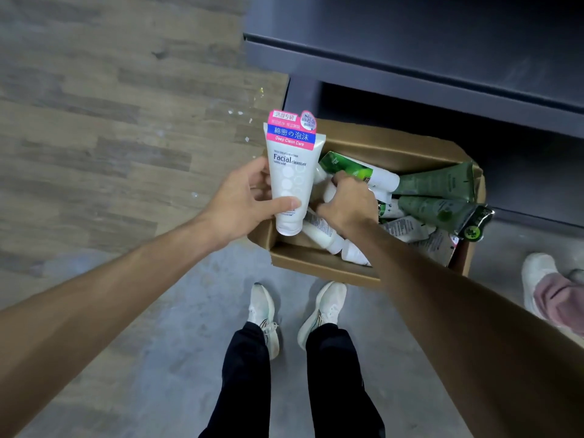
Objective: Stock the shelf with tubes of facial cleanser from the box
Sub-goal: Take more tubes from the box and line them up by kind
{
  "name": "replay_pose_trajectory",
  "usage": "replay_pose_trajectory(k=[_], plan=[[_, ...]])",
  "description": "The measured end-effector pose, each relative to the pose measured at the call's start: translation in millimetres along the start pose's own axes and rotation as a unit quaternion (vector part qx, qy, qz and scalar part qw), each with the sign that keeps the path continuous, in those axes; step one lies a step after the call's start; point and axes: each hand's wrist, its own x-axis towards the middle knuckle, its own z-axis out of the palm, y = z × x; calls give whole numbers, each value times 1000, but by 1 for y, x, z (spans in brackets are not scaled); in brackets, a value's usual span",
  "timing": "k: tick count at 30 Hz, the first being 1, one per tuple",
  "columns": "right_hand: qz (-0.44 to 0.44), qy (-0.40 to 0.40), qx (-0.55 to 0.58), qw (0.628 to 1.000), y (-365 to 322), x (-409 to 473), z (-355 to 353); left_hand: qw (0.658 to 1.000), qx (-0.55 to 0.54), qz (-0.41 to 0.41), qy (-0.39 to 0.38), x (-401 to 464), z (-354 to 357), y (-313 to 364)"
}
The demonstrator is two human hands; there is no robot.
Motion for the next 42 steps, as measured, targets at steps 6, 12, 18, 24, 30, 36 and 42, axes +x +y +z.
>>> replay_pose_trajectory(k=[6,12,18,24,30,36,42], plan=[[-13,-26,20,999,2,-3,-6,1000,-8,-22,-11,1,0,3],[27,-56,225,972,20,-21,-41,999,15,-31,9,-6,0,13],[-23,-39,347,937,37,-53,-91,999,44,2,20,-19,0,49],[-84,0,401,912,20,-78,-157,991,97,85,24,-29,-1,97],[-123,27,415,901,-9,-112,-236,976,134,165,38,-53,-2,171],[-171,116,418,885,-31,-162,-345,953,151,256,49,-84,-3,271],[-185,169,456,854,-39,-181,-417,928,140,338,78,-98,6,351]])
